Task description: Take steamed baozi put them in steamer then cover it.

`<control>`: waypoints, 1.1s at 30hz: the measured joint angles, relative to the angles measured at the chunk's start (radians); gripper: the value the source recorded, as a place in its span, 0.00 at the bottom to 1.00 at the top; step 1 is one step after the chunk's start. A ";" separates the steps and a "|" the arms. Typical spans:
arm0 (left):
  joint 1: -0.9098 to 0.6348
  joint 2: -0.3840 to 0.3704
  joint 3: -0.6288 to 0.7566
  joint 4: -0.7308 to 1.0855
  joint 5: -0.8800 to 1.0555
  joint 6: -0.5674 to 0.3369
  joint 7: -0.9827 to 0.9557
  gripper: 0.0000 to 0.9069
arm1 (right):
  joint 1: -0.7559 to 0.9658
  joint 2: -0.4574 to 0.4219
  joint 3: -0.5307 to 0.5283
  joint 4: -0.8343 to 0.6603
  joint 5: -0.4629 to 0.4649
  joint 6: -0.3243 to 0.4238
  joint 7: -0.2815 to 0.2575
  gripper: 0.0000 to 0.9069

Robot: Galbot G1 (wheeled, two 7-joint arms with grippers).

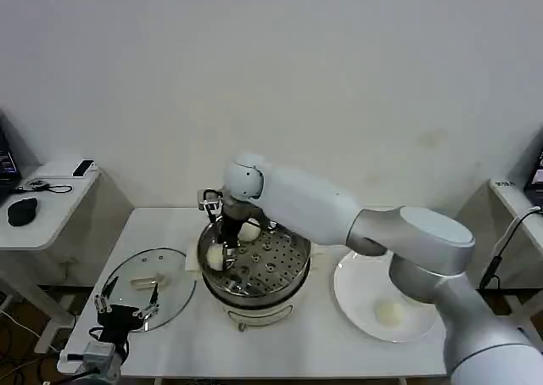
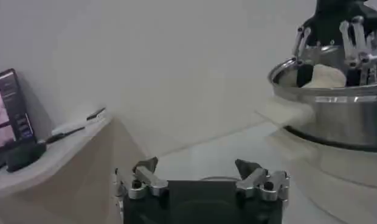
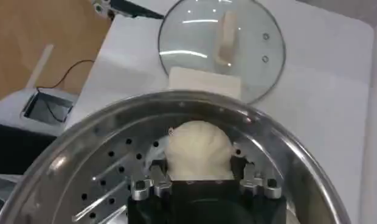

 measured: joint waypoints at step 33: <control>0.010 0.010 -0.007 -0.012 -0.002 0.004 0.012 1.00 | 0.116 -0.568 0.082 0.431 0.053 0.046 -0.070 1.00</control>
